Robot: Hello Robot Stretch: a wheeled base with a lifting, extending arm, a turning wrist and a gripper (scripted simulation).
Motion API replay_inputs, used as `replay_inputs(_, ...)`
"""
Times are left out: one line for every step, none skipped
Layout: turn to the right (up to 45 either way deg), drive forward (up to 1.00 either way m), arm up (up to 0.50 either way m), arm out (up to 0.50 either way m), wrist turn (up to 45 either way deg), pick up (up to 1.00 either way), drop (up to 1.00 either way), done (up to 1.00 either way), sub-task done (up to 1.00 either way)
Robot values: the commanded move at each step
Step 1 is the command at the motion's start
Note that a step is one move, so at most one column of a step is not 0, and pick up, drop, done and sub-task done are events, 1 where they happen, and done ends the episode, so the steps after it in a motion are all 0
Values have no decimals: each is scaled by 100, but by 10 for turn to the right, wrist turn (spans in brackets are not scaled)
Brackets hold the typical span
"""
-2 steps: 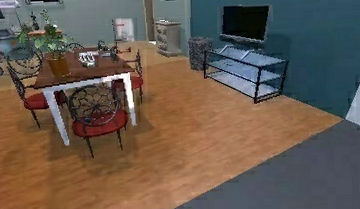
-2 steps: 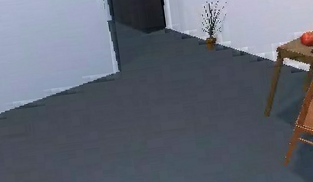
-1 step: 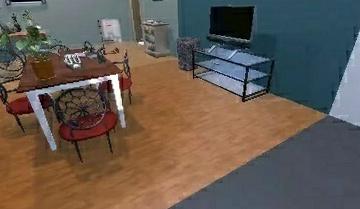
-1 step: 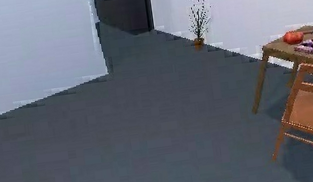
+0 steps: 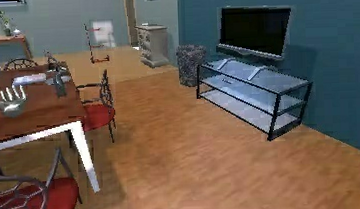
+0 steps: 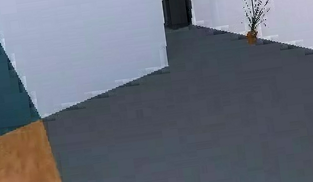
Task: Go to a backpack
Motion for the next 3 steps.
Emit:
replay_inputs(0,100,0,0,0,0,0,0,0)
replay_inputs(0,100,0,0,0,0,0,0,0)
replay_inputs(0,15,0,0,0,0,0,0,0)
